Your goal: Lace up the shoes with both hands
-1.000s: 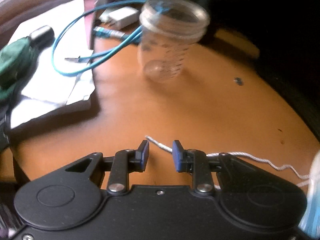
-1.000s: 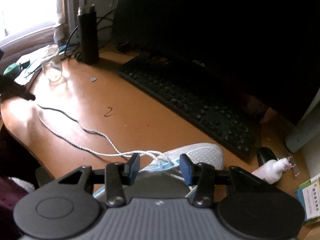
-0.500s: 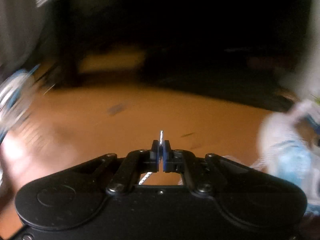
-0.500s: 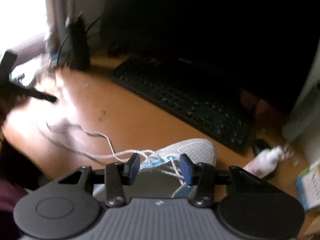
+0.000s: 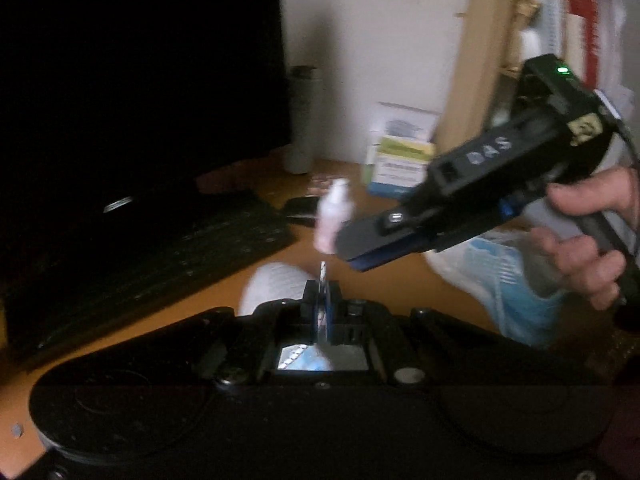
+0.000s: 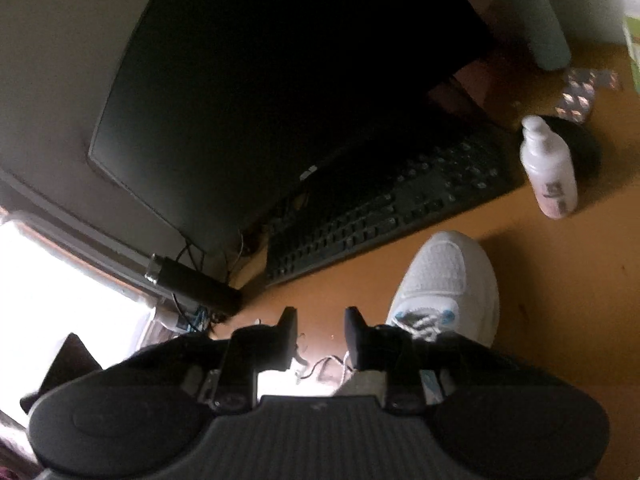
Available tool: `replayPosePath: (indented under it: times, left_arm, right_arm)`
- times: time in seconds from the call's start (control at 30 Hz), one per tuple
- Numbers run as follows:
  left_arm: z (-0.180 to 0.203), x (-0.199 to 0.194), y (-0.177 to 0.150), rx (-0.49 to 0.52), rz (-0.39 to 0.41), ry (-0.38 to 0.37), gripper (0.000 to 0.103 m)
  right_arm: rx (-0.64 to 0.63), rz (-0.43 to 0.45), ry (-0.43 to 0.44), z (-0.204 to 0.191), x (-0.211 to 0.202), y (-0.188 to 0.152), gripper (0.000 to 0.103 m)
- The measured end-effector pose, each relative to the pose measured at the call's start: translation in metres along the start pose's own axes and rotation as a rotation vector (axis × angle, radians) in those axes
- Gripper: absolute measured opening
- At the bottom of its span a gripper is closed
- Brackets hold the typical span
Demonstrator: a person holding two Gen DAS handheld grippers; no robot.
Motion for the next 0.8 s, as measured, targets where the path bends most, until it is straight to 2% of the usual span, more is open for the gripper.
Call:
replayPosePath:
  times: [0.17,0.2,0.23,0.27,0.43,0.8]
  left_arm:
    - [0.013,0.007,-0.002,0.033,-0.011,-0.046,0.000]
    - [0.015,0.008,-0.002,0.035,-0.013,-0.051,0.000]
    - [0.017,0.009,-0.002,0.035,-0.016,-0.053,0.000]
    - [0.017,0.010,-0.003,0.033,-0.018,-0.053,0.000]
    - [0.017,0.014,-0.004,0.041,-0.055,-0.043,0.003]
    - [0.025,0.014,0.002,0.062,-0.085,-0.045,0.001]
  right_arm:
    - [0.023,0.000,0.017,0.001,-0.003,0.000,0.027]
    - [0.023,-0.002,0.017,0.001,-0.003,-0.002,0.023]
    - [0.019,-0.005,0.020,0.001,-0.003,-0.003,0.010]
    - [0.013,-0.011,0.024,0.001,-0.002,-0.004,0.004]
    - [-0.027,-0.001,0.008,-0.002,-0.006,-0.006,0.002]
    - [-0.143,-0.008,-0.048,-0.013,-0.009,-0.009,0.002]
Point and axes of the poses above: each gripper's, at about its wrist camera, not at the fingertips, and x roughly the way its jaws point, z to its right, y to its top, the point moved 7 cm from there along x, roughly the way its jaws point, and after that the axes turned 3 degrees about y, right-handed, at the moved point
